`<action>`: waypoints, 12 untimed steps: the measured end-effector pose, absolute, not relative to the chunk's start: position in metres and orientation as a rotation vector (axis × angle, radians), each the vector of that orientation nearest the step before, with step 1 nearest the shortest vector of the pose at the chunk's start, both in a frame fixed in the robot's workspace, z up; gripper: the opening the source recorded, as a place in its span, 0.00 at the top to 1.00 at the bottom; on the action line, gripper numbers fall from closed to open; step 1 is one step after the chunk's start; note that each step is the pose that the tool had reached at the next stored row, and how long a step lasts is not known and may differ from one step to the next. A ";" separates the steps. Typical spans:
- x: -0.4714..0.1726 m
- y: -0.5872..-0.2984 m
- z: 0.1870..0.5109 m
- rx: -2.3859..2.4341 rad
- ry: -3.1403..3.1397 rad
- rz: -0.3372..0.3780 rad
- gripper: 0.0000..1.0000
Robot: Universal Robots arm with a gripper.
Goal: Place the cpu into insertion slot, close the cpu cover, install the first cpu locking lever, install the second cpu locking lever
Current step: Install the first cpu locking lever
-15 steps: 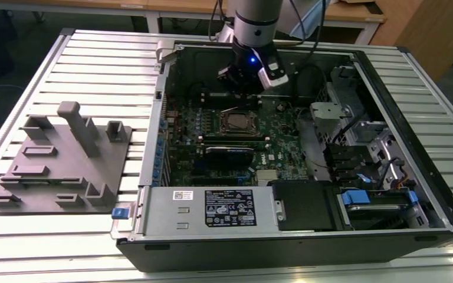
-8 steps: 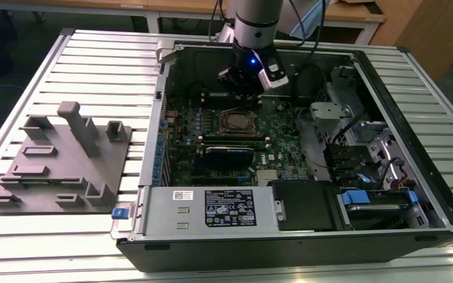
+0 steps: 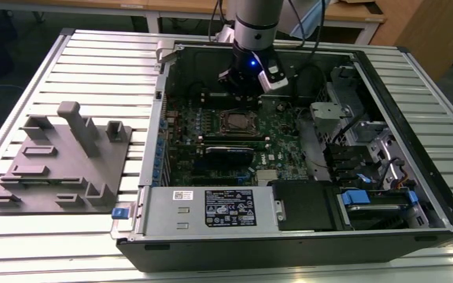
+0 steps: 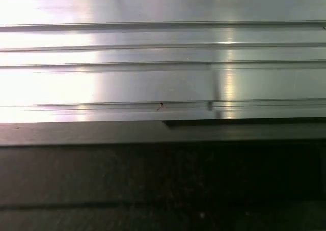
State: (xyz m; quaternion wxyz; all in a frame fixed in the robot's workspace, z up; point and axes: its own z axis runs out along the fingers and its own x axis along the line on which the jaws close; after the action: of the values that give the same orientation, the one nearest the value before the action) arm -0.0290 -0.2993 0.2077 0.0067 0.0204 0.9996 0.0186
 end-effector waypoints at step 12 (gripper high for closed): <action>-0.028 -0.299 0.204 0.069 3.127 0.058 0.90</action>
State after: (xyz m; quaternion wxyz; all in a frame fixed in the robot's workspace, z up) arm -0.0283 -0.2993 0.2043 0.0067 0.0219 0.9996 0.0185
